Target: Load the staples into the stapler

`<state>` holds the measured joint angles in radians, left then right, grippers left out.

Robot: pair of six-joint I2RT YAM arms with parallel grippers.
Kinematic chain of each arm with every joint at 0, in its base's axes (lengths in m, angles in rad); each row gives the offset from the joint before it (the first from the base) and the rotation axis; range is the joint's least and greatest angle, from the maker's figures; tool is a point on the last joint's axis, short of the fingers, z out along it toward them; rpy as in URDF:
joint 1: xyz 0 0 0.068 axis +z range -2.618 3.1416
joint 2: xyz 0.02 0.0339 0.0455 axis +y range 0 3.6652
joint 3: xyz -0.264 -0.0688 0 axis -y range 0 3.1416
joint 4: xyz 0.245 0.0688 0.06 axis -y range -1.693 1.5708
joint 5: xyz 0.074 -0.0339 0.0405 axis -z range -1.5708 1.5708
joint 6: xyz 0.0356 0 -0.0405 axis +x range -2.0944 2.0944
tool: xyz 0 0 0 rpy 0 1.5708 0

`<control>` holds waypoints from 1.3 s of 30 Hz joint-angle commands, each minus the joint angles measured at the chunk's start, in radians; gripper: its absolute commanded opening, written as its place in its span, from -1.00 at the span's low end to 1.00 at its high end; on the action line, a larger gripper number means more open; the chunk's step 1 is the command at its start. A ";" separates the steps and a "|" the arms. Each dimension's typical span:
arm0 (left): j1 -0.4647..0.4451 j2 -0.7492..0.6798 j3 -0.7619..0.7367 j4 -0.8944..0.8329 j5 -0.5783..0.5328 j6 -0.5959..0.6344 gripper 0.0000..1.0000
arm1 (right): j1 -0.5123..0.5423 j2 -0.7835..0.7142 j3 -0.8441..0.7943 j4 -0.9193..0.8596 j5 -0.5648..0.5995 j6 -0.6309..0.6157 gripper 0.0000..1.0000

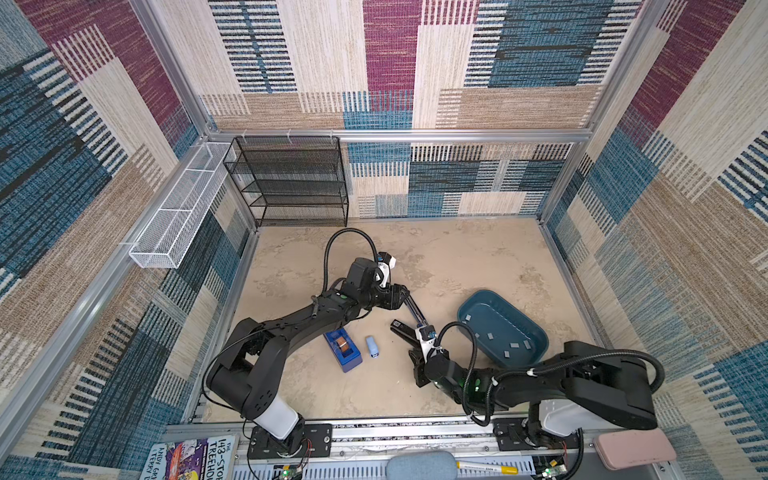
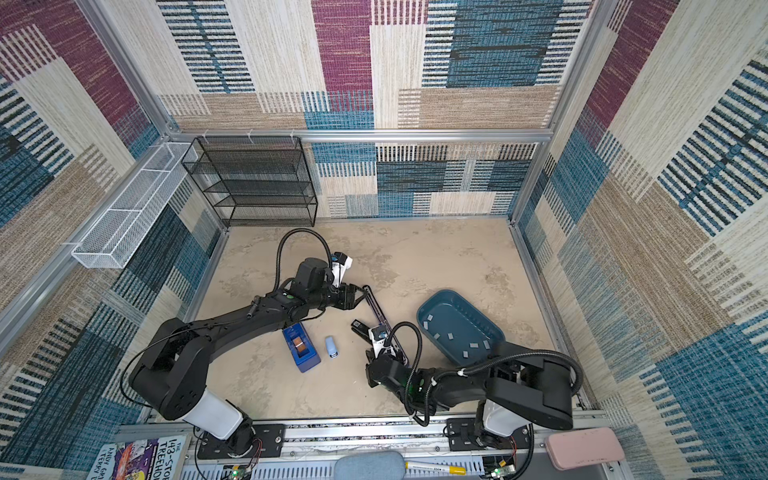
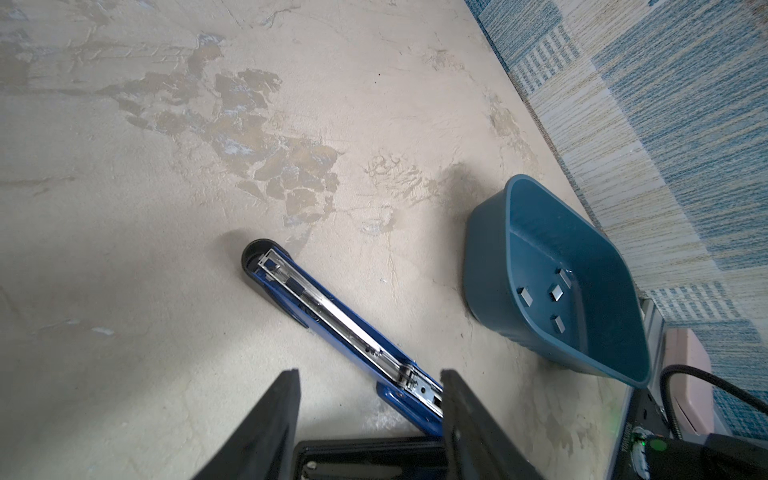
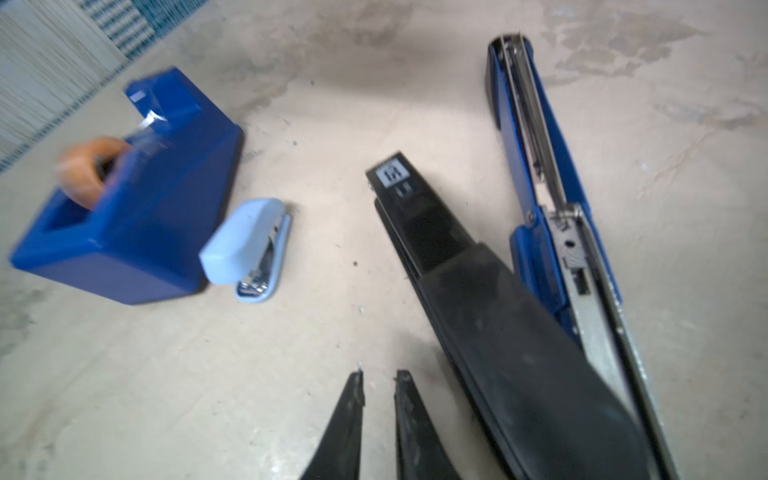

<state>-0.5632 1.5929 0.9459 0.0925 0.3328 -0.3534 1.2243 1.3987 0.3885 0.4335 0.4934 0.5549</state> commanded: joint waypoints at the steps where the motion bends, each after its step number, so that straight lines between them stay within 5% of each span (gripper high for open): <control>1: 0.003 -0.013 -0.003 0.004 -0.021 0.010 0.17 | 0.001 -0.108 -0.003 -0.061 0.006 -0.017 -0.36; 6: 0.002 -0.058 -0.043 0.038 -0.052 0.010 0.17 | -0.028 -0.230 0.004 -0.205 0.054 0.015 0.01; 14: 0.002 -0.125 -0.096 0.067 -0.101 0.016 0.20 | -0.121 -0.087 0.056 -0.234 -0.053 -0.008 0.09; 24: 0.003 -0.103 -0.073 0.052 -0.089 0.013 0.19 | -0.120 0.061 0.144 -0.206 -0.140 -0.033 -0.19; 31: 0.005 -0.108 -0.081 0.049 -0.121 0.002 0.19 | -0.112 0.146 0.192 -0.217 -0.137 -0.026 -0.09; 39: 0.080 -0.113 -0.069 -0.090 -0.348 -0.101 0.19 | -0.110 0.248 0.266 -0.245 -0.109 0.013 -0.41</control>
<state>-0.5110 1.4902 0.8787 0.0582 0.0982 -0.3939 1.1130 1.6142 0.6239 0.1982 0.3641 0.5388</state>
